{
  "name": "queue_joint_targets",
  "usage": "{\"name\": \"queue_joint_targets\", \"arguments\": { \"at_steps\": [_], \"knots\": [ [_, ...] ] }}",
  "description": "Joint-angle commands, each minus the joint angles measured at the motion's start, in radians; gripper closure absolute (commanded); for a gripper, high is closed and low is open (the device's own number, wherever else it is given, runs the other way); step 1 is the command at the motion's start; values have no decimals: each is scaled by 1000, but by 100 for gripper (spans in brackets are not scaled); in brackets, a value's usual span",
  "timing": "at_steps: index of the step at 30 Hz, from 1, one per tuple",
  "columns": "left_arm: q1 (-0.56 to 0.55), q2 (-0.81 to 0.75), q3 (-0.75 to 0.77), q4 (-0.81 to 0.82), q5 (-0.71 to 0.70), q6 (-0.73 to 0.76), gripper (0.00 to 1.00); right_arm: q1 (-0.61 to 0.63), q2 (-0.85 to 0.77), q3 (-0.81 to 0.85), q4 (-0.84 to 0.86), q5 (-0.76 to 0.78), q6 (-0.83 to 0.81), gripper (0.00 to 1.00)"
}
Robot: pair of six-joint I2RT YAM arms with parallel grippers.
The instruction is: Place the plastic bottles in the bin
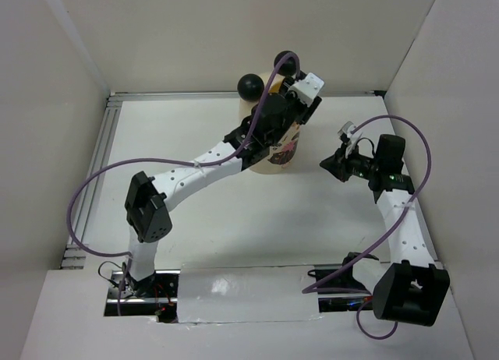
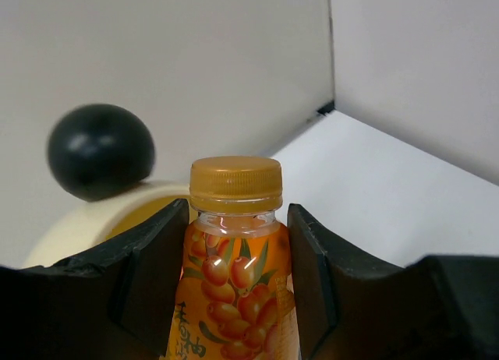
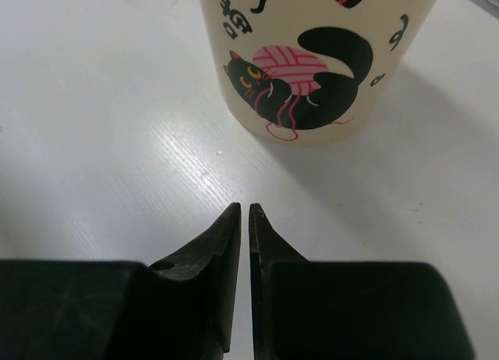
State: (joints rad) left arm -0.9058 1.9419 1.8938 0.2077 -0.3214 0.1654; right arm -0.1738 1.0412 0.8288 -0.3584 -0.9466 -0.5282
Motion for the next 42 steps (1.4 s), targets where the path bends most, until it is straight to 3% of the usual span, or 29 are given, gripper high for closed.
{"name": "queue_joint_targets", "arguments": {
  "at_steps": [1,8,10,12,14,17,24,27,30,31,32,34,35,36,38,42],
  "knots": [
    [12,26,71,153,-80,36,88,-10,-18,-23,-50,-37,-44,84],
    [21,115,21,332,-209,230,82,-10,-36,-33,-50,-46,-44,80],
    [21,115,-4,332,-209,230,75,-10,-36,-33,-50,-46,-44,79],
    [30,115,-34,357,-231,241,55,-19,-36,-42,-59,-46,-44,78],
    [30,115,-35,357,-245,241,23,-20,-36,-42,-59,-46,-44,75],
    [30,115,-21,348,-245,232,0,-20,-36,-42,-59,-55,-53,61],
    [-56,42,56,369,-264,279,0,-20,-36,-33,-103,-34,-85,30],
    [-148,-72,47,293,-323,258,0,-20,-36,-11,-140,-9,-85,0],
    [-171,-264,-18,-73,-322,-3,0,-29,-36,18,-165,21,-50,0],
    [-160,-326,-57,-171,-255,-180,0,-29,-36,29,-165,40,30,0],
    [-147,-393,-196,-270,-201,-249,0,-29,-36,38,-148,105,90,0],
    [-87,-607,-367,-303,-57,-395,0,-29,-36,65,-137,178,202,0],
    [-56,-671,-525,-329,-30,-444,0,-41,-49,66,-137,224,212,0],
    [24,-789,-600,-349,23,-534,0,-41,-59,66,-137,239,212,0],
    [112,-891,-797,-382,60,-593,0,-50,-59,66,-128,264,223,0],
    [349,-1063,-1048,-383,146,-621,0,-59,-70,21,-53,321,289,0]
  ]
}}
